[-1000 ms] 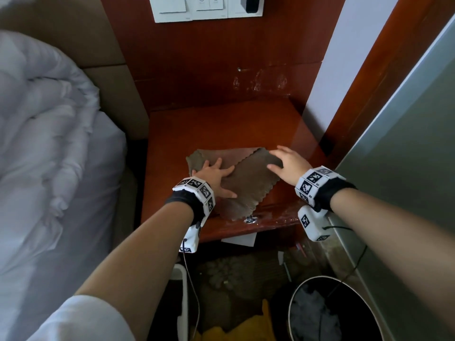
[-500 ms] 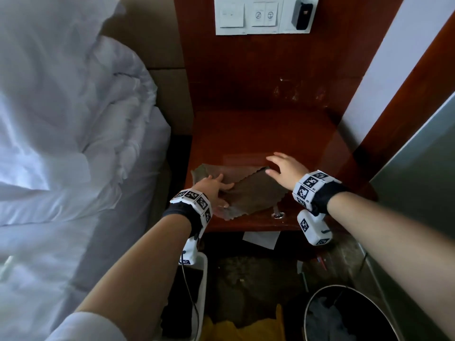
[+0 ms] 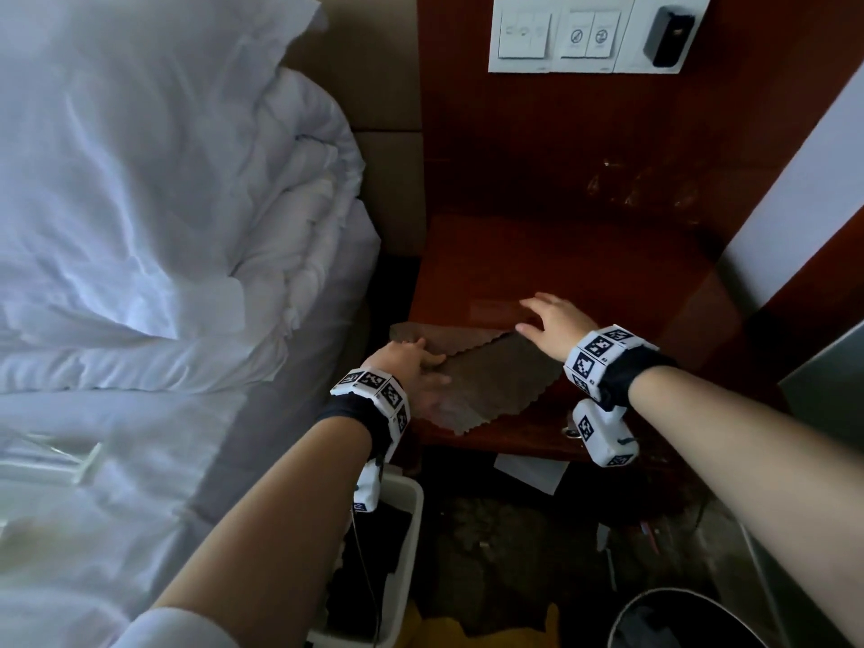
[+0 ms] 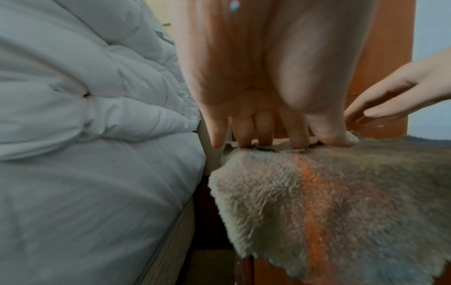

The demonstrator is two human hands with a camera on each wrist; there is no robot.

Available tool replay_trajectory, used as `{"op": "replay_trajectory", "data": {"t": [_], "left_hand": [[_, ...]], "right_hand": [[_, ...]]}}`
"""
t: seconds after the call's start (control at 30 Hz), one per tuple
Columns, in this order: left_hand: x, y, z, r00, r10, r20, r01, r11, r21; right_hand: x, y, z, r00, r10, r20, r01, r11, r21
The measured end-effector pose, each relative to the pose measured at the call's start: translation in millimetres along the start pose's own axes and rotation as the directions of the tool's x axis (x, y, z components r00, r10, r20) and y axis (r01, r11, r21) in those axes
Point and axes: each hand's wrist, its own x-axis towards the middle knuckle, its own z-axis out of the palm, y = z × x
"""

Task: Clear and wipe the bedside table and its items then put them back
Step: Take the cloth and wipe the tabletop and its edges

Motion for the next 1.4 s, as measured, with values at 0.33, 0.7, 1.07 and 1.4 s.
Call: {"op": "replay_trajectory", "data": {"t": [0.33,0.7,1.07,1.4], "left_hand": [[21.9,34.2,-0.1,0.992,-0.125,-0.014,0.124,0.991,-0.048],[52.3,15.7,-11.3,0.981,-0.188,0.040,0.191,0.978,-0.081],[113.5,-0.7,-30.1,0.986,-0.167,0.024,0.167,0.986,-0.005],[166.2,-2.7,-54.6,0.988,-0.154,0.023,0.152,0.986,0.070]], "right_hand": [[22.9,14.3,1.5,0.996,0.084,0.016,-0.084,0.996,-0.038],[60.2,23.2,-6.7,0.979,0.190,0.076,-0.190,0.982,-0.015],[79.7,31.6,-16.8,0.967,0.149,0.205,-0.145,0.989,-0.033],[86.1,34.9,-14.8,0.953,0.151,0.263,-0.146,0.989,-0.038]]}}
